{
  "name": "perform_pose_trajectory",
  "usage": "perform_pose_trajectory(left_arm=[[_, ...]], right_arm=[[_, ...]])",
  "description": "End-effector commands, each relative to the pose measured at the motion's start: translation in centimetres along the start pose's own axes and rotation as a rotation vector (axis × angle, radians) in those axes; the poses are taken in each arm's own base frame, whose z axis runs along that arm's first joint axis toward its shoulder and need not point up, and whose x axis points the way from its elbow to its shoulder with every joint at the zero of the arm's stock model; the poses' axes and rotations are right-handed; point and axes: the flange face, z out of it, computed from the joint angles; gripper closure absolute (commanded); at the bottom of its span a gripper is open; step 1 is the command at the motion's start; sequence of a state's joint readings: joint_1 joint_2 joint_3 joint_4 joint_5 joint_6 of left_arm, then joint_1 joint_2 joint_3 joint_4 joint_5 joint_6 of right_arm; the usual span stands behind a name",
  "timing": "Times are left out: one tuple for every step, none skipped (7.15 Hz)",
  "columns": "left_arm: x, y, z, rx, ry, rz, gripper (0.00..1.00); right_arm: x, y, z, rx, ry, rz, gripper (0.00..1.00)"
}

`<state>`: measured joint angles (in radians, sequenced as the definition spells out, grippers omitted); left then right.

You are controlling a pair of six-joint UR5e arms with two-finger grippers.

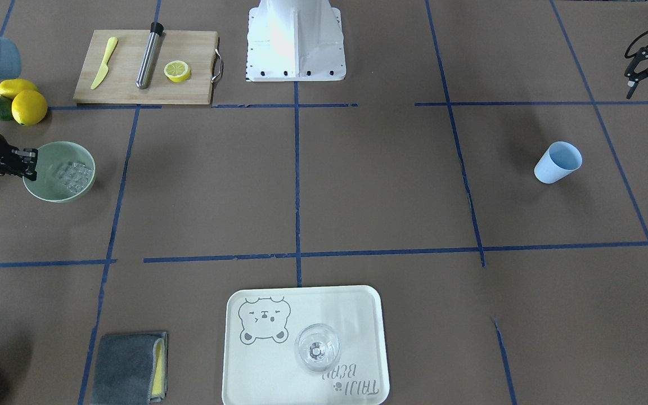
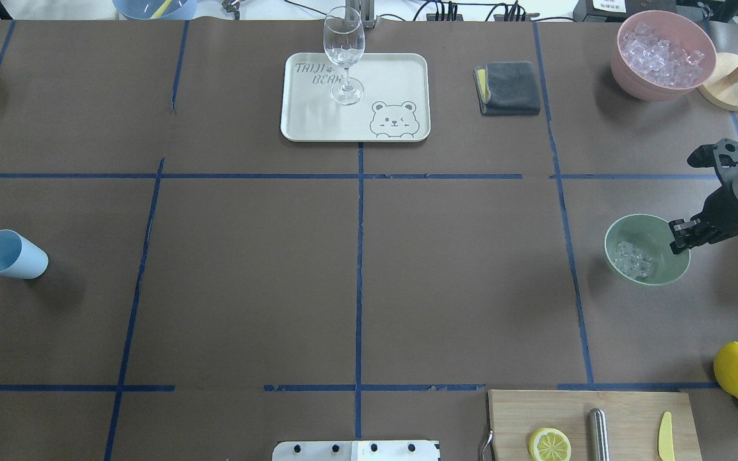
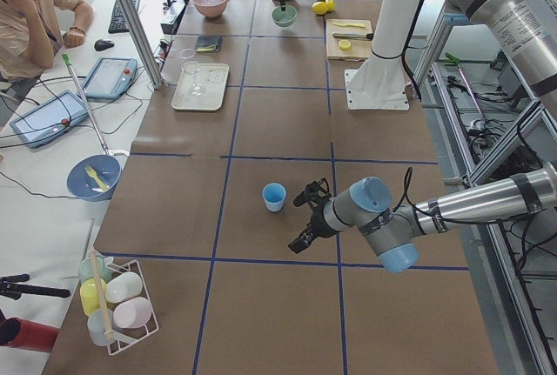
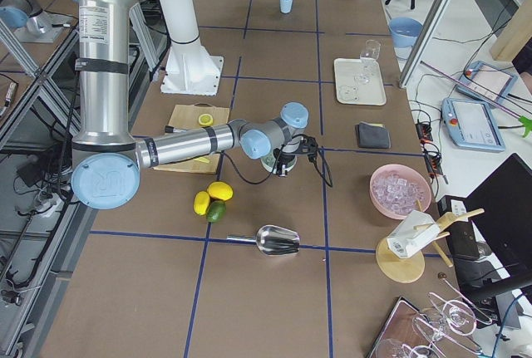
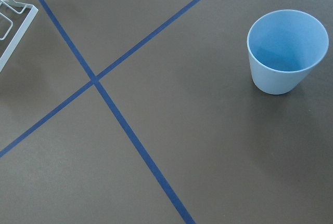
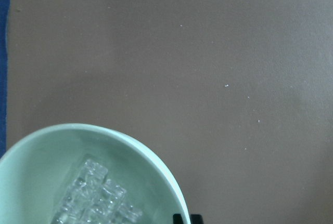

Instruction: Pour ice into bowl

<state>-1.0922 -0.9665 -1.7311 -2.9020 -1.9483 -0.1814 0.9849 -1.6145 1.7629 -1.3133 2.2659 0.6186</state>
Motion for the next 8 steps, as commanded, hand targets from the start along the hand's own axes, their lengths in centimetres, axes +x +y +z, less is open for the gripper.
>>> perform_pose_trajectory(left_arm=[[0.0, 0.0, 0.0, 0.003, -0.004, 0.0, 0.0], [-0.1, 0.1, 0.0, 0.0, -0.005, -0.001, 0.0], [-0.1, 0.1, 0.1, 0.003, -0.004, 0.0, 0.0], [-0.1, 0.3, 0.2, 0.0, 0.002, -0.001, 0.0], [-0.2, 0.5, 0.4, -0.01, 0.008, -0.003, 0.0], [-0.2, 1.5, 0.6, -0.046, 0.08, -0.033, 0.0], [-3.7, 0.7, 0.8, -0.062, 0.131, -0.173, 0.0], [-6.7, 0.3, 0.9, -0.094, 0.183, -0.262, 0.0]], right_arm=[[-0.5, 0.0, -0.4, -0.002, -0.018, -0.004, 0.01], [-1.5, 0.3, -1.4, -0.007, -0.056, -0.02, 0.0], [-1.9, 0.8, -3.0, -0.002, -0.098, -0.029, 0.0], [-0.2, 0.6, -6.3, 0.057, -0.11, 0.004, 0.0], [2.0, 1.0, -9.1, 0.105, -0.12, 0.046, 0.0], [3.7, 1.0, -11.7, 0.158, -0.122, 0.054, 0.0], [6.0, 0.8, -12.7, 0.181, -0.109, 0.026, 0.0], [9.7, 0.7, -14.0, 0.175, -0.071, 0.015, 0.0]])
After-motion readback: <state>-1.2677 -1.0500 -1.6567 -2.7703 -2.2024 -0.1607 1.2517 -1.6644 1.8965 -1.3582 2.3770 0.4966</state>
